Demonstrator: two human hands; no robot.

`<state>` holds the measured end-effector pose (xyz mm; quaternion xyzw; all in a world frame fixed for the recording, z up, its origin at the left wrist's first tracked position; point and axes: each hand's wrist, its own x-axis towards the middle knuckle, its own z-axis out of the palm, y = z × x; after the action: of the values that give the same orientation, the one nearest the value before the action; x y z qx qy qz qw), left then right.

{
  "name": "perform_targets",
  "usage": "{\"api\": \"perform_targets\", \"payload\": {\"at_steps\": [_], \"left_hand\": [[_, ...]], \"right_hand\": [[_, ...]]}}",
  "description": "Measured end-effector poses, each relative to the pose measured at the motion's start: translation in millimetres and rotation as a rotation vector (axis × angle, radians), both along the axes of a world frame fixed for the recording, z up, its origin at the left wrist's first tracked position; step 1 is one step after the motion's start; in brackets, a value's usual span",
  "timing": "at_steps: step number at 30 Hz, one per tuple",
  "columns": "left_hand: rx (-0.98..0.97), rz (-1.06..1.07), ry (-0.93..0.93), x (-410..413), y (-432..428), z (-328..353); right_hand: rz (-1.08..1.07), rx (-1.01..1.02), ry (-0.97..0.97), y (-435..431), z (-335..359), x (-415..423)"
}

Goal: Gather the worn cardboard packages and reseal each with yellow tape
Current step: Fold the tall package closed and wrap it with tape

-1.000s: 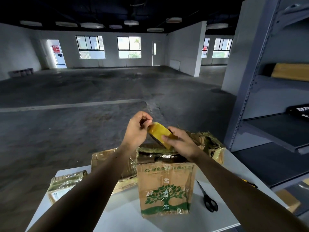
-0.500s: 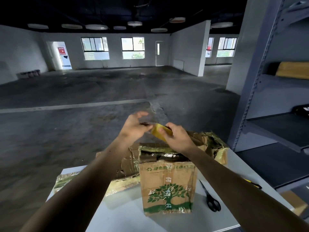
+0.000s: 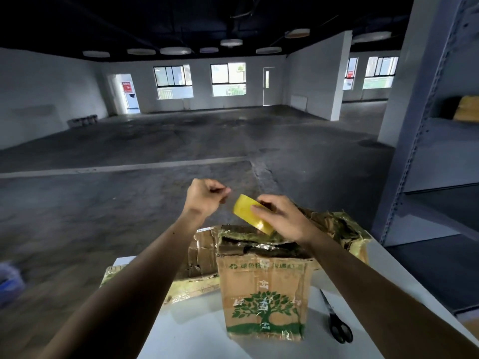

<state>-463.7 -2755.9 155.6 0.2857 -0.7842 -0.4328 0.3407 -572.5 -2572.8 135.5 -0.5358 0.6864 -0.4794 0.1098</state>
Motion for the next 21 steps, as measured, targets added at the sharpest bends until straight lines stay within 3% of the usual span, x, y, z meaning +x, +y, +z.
{"api": "perform_targets", "payload": {"at_steps": [7,12,21], "left_hand": [[-0.096,0.252,-0.036,25.9,-22.9,-2.7],[0.051,0.314,-0.122,41.0,-29.7,-36.5],[0.212,0.256,-0.217,38.6,-62.0,-76.9]], "right_hand": [[-0.323,0.202,0.273,8.3,4.2,-26.4],[-0.341,0.081,0.171,-6.2,2.3,-30.0],[-0.388,0.204,0.090,-39.8,1.8,-20.5]]}}
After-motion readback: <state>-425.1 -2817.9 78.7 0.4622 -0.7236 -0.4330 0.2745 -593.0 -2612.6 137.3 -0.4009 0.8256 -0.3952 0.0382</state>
